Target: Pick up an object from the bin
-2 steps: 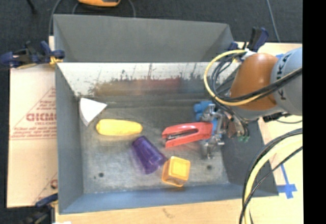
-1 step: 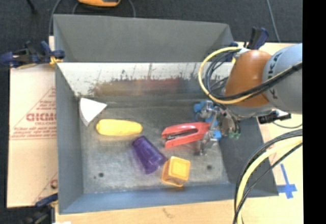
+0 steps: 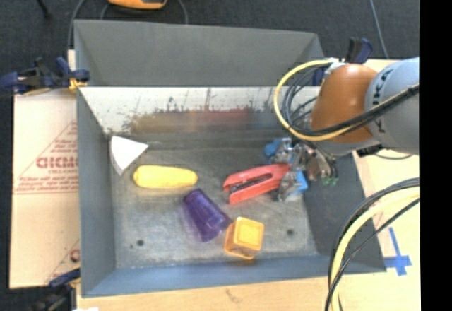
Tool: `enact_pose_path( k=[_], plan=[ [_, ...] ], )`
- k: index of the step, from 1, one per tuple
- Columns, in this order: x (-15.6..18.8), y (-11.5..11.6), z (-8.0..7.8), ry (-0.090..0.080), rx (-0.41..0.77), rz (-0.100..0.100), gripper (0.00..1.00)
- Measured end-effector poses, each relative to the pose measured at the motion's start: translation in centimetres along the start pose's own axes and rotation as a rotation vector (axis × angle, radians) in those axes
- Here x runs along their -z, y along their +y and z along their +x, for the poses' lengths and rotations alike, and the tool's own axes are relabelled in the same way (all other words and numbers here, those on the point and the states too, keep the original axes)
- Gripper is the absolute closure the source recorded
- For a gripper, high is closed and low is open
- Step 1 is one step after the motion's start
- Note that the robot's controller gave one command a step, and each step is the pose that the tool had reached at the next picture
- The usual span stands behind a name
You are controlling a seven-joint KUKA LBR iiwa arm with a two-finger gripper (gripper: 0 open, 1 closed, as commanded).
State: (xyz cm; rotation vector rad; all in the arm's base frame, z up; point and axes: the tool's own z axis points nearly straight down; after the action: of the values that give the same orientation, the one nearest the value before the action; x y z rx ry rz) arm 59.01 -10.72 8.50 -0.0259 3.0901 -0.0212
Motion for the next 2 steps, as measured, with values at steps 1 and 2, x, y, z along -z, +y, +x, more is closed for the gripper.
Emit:
enact_pose_path(
  k=[1,2],
  plan=[
    [0.00,0.00,0.00,0.000,0.000,0.000,1.00],
    [0.74,-0.57,0.36,0.034,0.052,-0.011,1.00]
  ],
)
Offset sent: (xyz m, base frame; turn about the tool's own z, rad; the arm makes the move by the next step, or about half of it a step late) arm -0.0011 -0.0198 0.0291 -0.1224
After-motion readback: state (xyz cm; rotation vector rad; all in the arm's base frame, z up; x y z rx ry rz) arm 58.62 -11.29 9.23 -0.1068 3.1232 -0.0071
